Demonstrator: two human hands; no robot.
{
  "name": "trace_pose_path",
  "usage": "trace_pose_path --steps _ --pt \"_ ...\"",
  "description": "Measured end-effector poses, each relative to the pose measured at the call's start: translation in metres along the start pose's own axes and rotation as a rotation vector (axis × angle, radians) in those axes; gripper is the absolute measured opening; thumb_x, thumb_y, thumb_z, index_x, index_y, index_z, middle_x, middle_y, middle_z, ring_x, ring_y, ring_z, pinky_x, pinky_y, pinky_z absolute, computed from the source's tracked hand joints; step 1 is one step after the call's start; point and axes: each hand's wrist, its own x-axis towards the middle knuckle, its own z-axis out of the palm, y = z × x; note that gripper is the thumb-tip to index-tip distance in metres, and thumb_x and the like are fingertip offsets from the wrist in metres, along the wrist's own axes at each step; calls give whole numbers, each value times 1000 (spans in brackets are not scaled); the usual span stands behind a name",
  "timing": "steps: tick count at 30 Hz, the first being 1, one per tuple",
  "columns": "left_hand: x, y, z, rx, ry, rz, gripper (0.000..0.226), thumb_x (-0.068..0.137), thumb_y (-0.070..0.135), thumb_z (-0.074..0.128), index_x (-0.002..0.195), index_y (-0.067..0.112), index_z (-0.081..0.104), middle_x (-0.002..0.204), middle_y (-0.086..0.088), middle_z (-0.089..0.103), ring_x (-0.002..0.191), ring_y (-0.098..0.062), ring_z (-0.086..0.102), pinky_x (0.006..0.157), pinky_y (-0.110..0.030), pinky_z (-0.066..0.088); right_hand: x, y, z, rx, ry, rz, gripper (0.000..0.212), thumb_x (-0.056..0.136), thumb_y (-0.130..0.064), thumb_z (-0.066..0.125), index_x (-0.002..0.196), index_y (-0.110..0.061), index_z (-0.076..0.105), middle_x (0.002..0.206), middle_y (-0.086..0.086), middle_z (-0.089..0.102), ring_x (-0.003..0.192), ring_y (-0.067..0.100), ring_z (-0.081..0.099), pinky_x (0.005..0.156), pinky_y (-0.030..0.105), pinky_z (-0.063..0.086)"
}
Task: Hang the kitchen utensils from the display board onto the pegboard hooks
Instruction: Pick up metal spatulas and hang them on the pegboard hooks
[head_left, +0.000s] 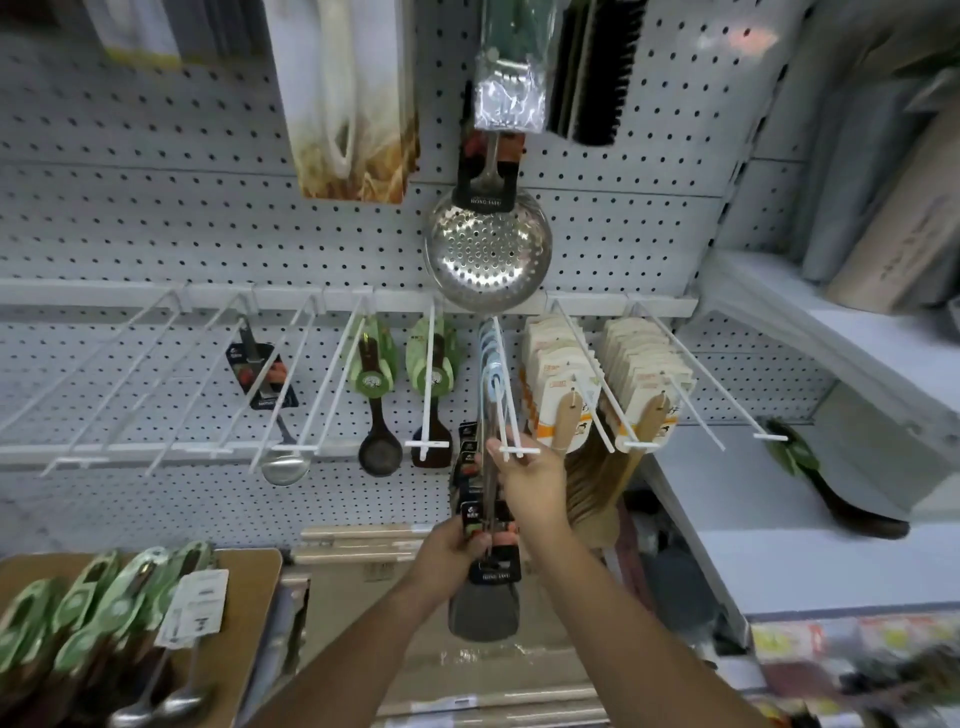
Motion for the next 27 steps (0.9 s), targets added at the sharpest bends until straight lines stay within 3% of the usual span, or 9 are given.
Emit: trace_pose_path --steps 3,5,8,11,14,17,21,24,27 --pt "27 6 -3 12 35 -32 17 98 7 55 109 16 65 93 12 75 91 -1 69 65 -12 52 19 -3 2 19 -97 98 35 94 -6 62 99 -40 56 103 -6 64 106 20 67 96 41 55" --pt "41 8 -11 60 25 -59 17 98 10 55 108 19 65 97 11 74 95 -2 67 69 -12 51 28 -1 5 -6 -97 48 33 93 1 62 94 -31 55 89 -9 59 87 2 66 83 24 56" --pt "66 6 -21 226 -50 -37 21 96 12 57 103 29 67 109 4 71 106 -14 64 96 -33 48 38 3 7 -55 -89 -110 15 92 9 60 92 -6 59 73 -12 56 61 -13 57 63 7 44" --pt "84 1 -22 300 -57 -23 31 93 6 59 92 36 67 106 -1 71 109 -25 64 104 -43 46 48 15 8 -41 -71 -105 13 91 7 63 99 -3 67 68 -18 61 63 -11 58 70 12 45" --pt "86 6 -13 317 -57 -46 24 94 8 59 92 31 64 99 3 69 103 -21 63 93 -33 48 51 18 6 -21 -71 -48 21 90 2 67 108 -6 72 69 -19 67 72 -3 61 82 30 53" --pt "85 6 -8 293 -67 -58 18 94 7 58 97 24 62 94 7 66 101 -19 63 77 -18 44 50 13 1 -68 -82 24 25 85 -15 71 108 -8 75 89 -2 74 90 20 69 99 45 53" --pt "66 2 -11 284 6 -67 28 91 3 62 115 17 60 103 3 66 115 -27 61 87 -27 42 33 14 -13 -293 -142 -11 30 91 -23 68 116 -8 72 107 7 74 100 21 68 95 37 52" --pt "38 -2 -26 538 117 -72 47 95 24 61 139 17 46 126 9 53 123 -21 54 83 -24 41 12 26 -32 -467 -216 -13 32 98 -27 60 125 -10 65 110 -1 70 100 13 63 93 29 50" --pt "7 -3 -57 858 155 -43 60 97 42 52 149 17 36 152 0 41 136 -21 43 108 -29 38 0 41 -52 -696 -378 0 33 99 -38 55 125 -20 62 106 -5 71 97 13 67 93 36 54"
